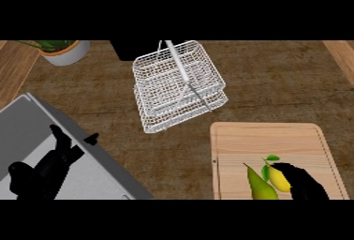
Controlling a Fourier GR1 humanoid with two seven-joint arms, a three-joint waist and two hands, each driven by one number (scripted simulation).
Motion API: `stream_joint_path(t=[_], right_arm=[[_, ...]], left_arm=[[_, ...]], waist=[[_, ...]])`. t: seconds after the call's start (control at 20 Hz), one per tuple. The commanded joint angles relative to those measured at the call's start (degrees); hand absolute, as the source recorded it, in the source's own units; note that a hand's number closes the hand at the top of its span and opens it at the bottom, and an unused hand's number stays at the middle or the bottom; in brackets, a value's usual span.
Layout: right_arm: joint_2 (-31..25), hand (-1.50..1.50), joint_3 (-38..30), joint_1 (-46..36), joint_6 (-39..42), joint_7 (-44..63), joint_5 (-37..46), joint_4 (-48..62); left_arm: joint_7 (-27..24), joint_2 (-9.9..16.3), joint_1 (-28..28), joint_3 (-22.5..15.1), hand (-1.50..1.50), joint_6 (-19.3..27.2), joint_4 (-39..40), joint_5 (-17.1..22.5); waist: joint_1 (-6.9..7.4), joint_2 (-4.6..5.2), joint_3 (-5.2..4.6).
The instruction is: Pick the lemon from the cutting board and place it in the tiered basket
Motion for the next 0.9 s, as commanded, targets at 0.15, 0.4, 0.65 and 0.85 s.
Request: stream_joint_path(t=[0.15, 0.4, 0.65, 0.85], right_arm=[[3.41, 1.50, 0.61, -5.10, 0.22, 2.36, 2.47, 0.92], [-0.56, 1.50, 2.06, -9.98, 18.19, 7.26, 2.15, 0.87], [0.85, 1.50, 0.70, -8.93, 21.62, 7.86, -3.87, -9.28], [3.86, 1.50, 0.02, -6.78, 21.78, 7.96, -8.14, -15.91]], left_arm=[[0.83, -6.56, -9.47, -0.28, 0.00, 0.15, 4.40, 3.79], [2.07, -6.17, -9.41, -1.53, 0.00, 0.30, 1.94, 3.72], [-0.61, -5.61, -7.25, 0.16, 0.00, -0.09, 3.61, 4.01], [1.48, -5.90, -7.14, 0.63, 0.00, 1.41, 2.50, 3.20]], waist=[[0.30, 1.46, -2.24], [1.62, 1.86, -2.27], [0.36, 1.45, -2.39], [-1.81, 1.30, -2.37]])
